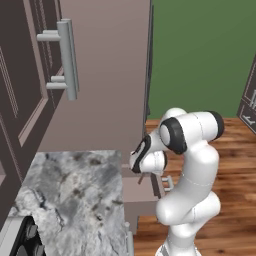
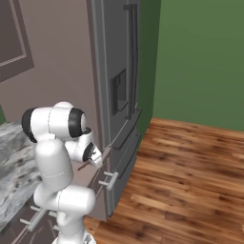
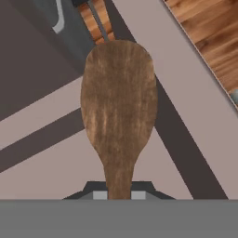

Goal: Organize the utensils by type. Pick up the wooden spoons from the counter and place them in the open cabinet. Then pick up the metallic utensils from the counter and place them in the open drawer.

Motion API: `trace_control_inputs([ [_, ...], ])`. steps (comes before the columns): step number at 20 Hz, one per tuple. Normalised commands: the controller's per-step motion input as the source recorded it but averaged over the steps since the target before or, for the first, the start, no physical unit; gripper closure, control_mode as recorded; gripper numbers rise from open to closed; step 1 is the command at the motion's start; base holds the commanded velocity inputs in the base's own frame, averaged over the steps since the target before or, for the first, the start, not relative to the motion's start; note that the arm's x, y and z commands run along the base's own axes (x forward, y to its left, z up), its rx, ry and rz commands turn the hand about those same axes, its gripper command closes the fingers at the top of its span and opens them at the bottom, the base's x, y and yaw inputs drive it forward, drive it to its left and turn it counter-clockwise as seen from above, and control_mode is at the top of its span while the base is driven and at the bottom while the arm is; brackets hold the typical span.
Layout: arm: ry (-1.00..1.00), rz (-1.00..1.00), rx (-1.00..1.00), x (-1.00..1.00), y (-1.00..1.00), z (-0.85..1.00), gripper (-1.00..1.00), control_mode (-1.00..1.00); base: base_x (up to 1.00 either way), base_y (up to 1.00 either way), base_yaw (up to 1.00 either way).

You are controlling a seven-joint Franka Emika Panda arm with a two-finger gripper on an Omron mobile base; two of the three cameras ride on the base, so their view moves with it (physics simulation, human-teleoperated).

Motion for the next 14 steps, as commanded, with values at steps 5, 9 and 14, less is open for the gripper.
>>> trace_control_inputs([
  [5, 0.0, 0.0, -0.01, -0.13, -0.39, -0.58, 1.0, -1.0, 0.0, 0.0, 0.0],
  [9, 0.0, 0.0, -0.02, -0.15, -0.37, -0.63, 1.0, -1.0, 0.0, 0.0, 0.0],
  [14, 0.0, 0.0, 0.0, -0.15, -0.37, -0.62, 1.0, -1.0, 0.0, 0.0, 0.0],
])
